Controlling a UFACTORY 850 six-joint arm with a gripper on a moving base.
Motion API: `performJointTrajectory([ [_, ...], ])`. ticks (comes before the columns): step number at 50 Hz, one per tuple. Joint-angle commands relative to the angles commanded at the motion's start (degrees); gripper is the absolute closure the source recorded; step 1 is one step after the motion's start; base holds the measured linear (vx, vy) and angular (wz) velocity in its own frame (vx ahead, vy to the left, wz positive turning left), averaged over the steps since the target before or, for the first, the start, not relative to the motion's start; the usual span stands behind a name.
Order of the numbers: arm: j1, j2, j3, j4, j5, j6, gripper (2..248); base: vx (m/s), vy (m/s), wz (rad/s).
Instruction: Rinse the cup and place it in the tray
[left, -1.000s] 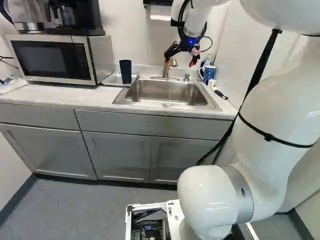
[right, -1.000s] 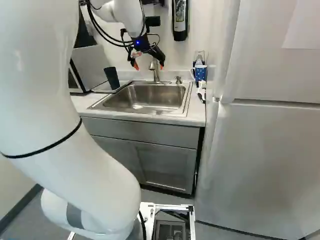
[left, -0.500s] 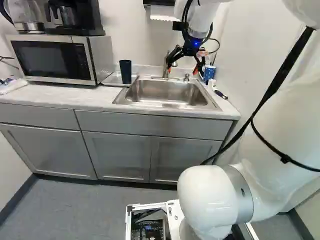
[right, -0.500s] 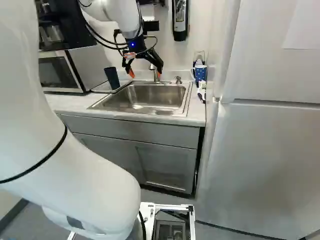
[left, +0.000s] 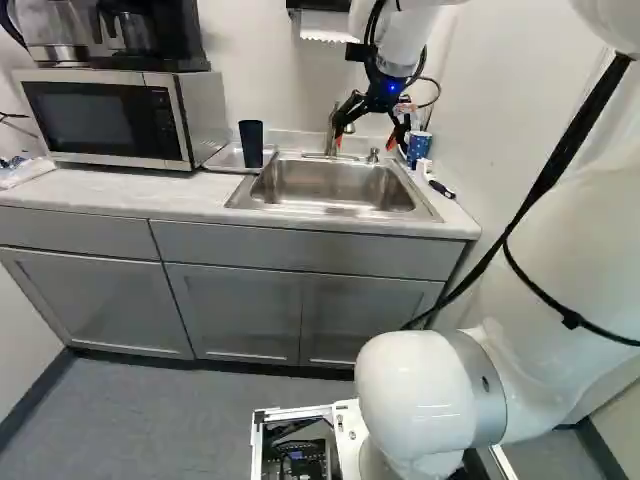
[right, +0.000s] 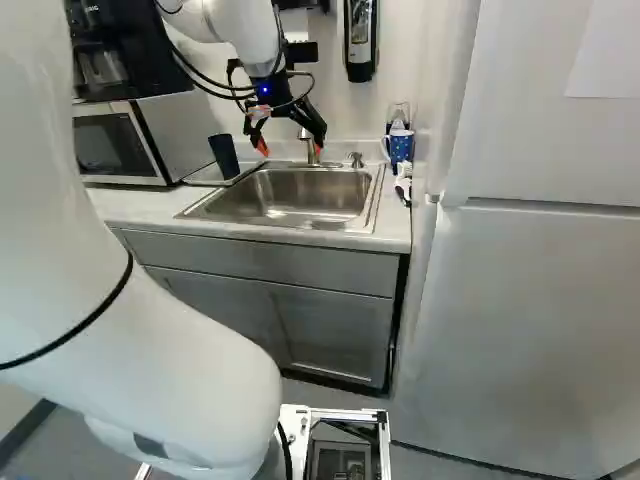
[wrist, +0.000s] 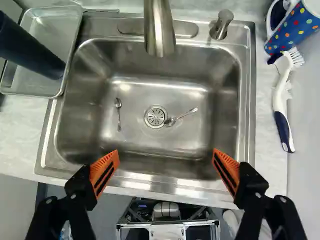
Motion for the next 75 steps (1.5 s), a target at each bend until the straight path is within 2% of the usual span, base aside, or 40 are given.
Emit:
performJointTrajectory([
  [44,0.0,0.0,0.0,0.0,0.0,0.0,3,-0.004,0.003,0.008],
  [75,0.0,0.0,0.0,0.0,0.0,0.0,3,-0.085,0.046,-0.004],
])
